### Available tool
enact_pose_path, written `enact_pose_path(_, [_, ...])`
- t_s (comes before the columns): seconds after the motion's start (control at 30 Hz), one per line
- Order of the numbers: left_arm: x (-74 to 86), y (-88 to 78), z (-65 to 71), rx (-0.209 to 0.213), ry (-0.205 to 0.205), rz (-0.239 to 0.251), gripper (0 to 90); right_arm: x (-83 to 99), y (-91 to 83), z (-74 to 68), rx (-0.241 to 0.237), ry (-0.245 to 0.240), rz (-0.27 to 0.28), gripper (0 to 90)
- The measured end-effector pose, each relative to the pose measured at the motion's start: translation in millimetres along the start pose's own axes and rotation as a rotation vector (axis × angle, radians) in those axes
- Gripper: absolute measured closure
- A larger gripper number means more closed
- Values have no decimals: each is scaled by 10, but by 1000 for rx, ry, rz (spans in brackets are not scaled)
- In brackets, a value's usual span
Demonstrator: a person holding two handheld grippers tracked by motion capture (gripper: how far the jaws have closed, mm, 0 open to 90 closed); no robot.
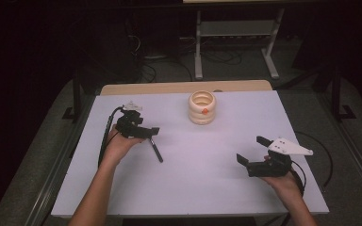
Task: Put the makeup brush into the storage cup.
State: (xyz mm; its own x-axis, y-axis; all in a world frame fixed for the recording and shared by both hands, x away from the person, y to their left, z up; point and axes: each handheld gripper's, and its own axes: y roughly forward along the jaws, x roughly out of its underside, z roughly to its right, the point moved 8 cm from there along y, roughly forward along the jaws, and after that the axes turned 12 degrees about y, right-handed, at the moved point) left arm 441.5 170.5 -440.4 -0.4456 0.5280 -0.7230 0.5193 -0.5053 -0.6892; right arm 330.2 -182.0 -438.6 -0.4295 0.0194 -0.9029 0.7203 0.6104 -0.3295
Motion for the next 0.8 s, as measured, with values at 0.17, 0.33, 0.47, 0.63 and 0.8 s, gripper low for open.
enact_pose_path(0.17, [35, 1, -9, -19, -9, -37, 145, 4, 11, -2, -3, -7, -4, 0])
enact_pose_path(0.33, [63, 18, 0, -8, -28, -63, 147, 1, 2, -3, -4, -2, -2, 0])
enact_pose_path(0.47, [91, 50, 5, 0, -33, -81, 154, 2, 11, 3, -4, -3, -3, 0])
enact_pose_path(0.63, [145, 92, 22, 6, -62, -122, 156, 10, 17, -9, -6, -7, -7, 0])
enact_pose_path(0.8, [187, 124, 31, 13, -69, -156, 170, 14, 21, 5, -1, -1, -13, 0])
